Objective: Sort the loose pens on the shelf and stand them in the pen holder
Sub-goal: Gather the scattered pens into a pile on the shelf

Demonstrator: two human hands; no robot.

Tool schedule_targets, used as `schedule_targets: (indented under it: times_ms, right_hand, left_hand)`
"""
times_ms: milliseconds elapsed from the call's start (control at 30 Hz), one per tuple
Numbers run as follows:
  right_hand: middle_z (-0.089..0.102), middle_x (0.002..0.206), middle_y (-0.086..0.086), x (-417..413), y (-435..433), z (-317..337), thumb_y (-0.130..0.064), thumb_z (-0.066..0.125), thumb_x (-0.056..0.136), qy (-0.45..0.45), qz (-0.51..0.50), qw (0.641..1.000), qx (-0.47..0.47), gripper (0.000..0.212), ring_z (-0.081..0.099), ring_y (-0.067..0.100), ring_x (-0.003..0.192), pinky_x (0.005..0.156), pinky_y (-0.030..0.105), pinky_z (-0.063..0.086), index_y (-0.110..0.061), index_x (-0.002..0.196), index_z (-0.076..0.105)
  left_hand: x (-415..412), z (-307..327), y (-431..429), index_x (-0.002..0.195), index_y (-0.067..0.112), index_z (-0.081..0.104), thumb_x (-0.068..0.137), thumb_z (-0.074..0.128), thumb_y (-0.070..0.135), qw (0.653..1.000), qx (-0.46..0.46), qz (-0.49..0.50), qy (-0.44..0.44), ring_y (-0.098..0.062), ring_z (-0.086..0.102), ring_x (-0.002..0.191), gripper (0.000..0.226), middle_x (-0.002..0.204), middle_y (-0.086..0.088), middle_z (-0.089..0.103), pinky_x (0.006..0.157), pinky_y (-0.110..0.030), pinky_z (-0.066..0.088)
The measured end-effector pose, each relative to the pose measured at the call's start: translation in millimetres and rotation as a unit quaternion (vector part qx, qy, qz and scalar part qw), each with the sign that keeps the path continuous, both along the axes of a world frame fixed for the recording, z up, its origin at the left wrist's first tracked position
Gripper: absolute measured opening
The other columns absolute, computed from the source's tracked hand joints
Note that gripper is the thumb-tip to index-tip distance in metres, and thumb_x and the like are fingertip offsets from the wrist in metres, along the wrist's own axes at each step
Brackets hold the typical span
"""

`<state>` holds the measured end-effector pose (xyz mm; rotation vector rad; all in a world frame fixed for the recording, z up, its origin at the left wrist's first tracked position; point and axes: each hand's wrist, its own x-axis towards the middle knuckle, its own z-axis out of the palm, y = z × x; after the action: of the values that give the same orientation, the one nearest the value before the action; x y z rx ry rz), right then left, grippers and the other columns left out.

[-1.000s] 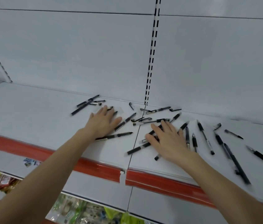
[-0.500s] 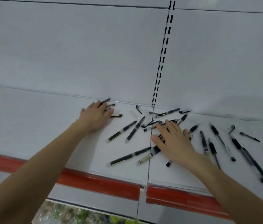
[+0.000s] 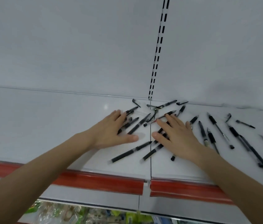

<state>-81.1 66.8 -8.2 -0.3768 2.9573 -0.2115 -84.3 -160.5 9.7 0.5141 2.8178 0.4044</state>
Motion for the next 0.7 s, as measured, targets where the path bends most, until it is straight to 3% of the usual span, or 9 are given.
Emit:
schedule_targets:
  times_ms: [100,233,333,500,600,700]
  right_hand:
    - [-0.001,0.158,0.003,-2.3,-1.0,-1.1,-0.055,0.024,0.093,0.008,0.003,1.0,-0.015,0.061,-0.007,0.018,0.145,0.115,0.049,-0.002,-0.03,0.147,0.01]
    - [0.003,0.158,0.002,0.8,20.8,7.7,-0.052,0.027,0.094,0.031,-0.039,0.997,-0.065,0.059,-0.002,0.017,0.145,0.118,0.046,0.003,-0.029,0.147,0.014]
    - [-0.002,0.158,0.001,14.7,56.3,11.8,-0.061,0.026,0.09,0.021,-0.12,0.992,-0.014,0.067,-0.005,0.019,0.145,0.116,0.047,0.0,-0.029,0.147,0.011]
    - [0.006,0.157,0.005,25.8,71.4,-1.9,-0.078,0.01,0.078,-0.01,-0.169,0.986,0.006,0.085,0.003,0.022,0.145,0.115,0.051,0.003,-0.028,0.147,0.012]
    - [0.005,0.158,0.007,19.5,68.0,-4.1,-0.065,0.022,0.088,0.007,-0.175,0.984,-0.012,0.073,0.001,0.022,0.145,0.115,0.048,0.0,-0.024,0.147,0.012]
    - [0.009,0.157,0.009,16.2,72.3,-2.8,-0.061,0.029,0.089,0.034,-0.186,0.981,-0.04,0.07,0.005,0.023,0.145,0.116,0.048,0.004,-0.023,0.147,0.016]
  left_hand:
    - [9.8,-5.2,30.6,0.146,0.008,-0.009,0.076,0.042,0.072,0.999,-0.01,-0.032,0.002,-0.014,-0.009,0.144,0.107,0.157,-0.006,-0.011,0.112,-0.023,-0.005]
    - [9.2,-8.7,37.5,0.146,0.015,-0.011,0.072,0.038,0.078,0.999,-0.001,-0.037,0.012,-0.015,-0.012,0.144,0.109,0.157,-0.005,-0.013,0.114,-0.029,-0.004]
    - [4.8,-13.6,29.3,0.147,0.02,-0.01,0.064,0.023,0.085,0.996,-0.063,-0.049,0.042,-0.02,-0.011,0.144,0.11,0.157,-0.006,-0.012,0.116,-0.04,-0.002]
    - [4.1,-18.7,66.4,0.147,0.012,-0.008,0.073,0.021,0.08,0.995,-0.052,-0.068,0.05,-0.022,-0.011,0.144,0.105,0.156,-0.01,-0.012,0.116,-0.039,-0.003]
    - [-4.8,-24.9,102.1,0.147,0.006,-0.001,0.083,0.025,0.071,0.996,-0.011,-0.048,0.068,-0.027,-0.007,0.144,0.095,0.156,-0.016,-0.004,0.118,-0.042,0.003]
    - [-11.2,-27.9,122.0,0.143,0.004,0.016,0.087,0.026,0.065,0.995,0.031,-0.043,0.079,-0.03,0.009,0.142,0.083,0.152,-0.018,0.016,0.116,-0.047,0.015]
